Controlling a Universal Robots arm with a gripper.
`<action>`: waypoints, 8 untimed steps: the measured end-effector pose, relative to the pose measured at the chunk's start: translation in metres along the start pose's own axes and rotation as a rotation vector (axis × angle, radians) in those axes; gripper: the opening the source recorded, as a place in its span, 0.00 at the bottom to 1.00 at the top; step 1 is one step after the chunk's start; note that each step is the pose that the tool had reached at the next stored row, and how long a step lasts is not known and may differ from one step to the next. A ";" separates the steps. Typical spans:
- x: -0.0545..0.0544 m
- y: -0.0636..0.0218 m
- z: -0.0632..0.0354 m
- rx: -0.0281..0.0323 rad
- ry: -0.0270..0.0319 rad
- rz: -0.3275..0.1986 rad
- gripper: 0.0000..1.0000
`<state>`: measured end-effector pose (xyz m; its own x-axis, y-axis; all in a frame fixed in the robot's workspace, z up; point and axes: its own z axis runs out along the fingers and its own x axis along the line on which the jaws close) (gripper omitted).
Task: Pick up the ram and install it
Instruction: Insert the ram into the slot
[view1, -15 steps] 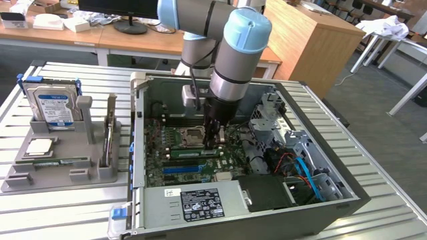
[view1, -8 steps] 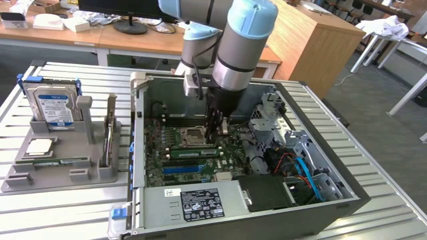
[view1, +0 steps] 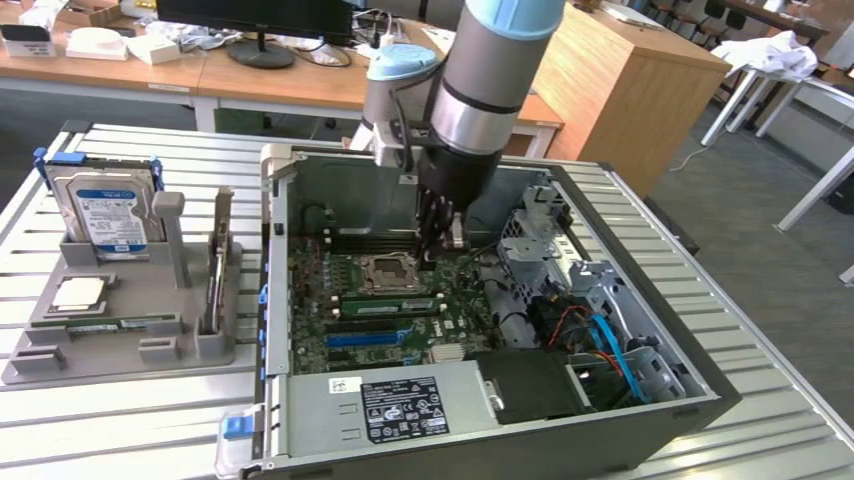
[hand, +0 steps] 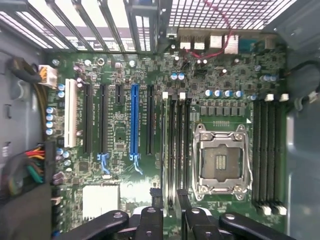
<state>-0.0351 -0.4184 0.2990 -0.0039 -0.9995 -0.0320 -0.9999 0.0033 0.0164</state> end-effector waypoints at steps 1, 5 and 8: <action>0.000 0.0001 -0.0039 0.0000 0.0001 0.000 0.25; -0.001 0.0003 -0.0189 -0.0001 0.0002 0.000 0.25; -0.001 0.0005 -0.0298 0.0000 0.0002 0.000 0.25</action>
<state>-0.0351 -0.4184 0.3288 -0.0039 -0.9995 -0.0319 -0.9999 0.0034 0.0163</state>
